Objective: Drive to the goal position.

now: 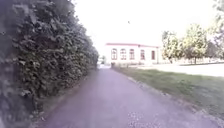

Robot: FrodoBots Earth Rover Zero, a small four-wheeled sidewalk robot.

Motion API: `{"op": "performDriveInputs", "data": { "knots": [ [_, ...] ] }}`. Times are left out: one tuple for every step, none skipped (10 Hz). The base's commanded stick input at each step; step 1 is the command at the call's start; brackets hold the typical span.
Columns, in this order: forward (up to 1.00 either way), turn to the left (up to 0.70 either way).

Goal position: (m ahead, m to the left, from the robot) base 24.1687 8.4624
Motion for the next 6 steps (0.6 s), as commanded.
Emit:
{"op": "performDriveInputs", "data": {
  "knots": [
    [0.44, 0.02],
    [0.44, 0.02],
    [0.44, 0.02],
    [0.44, 0.02],
    [0.44, 0.02],
    [0.44, 0.02]
  ]
}}
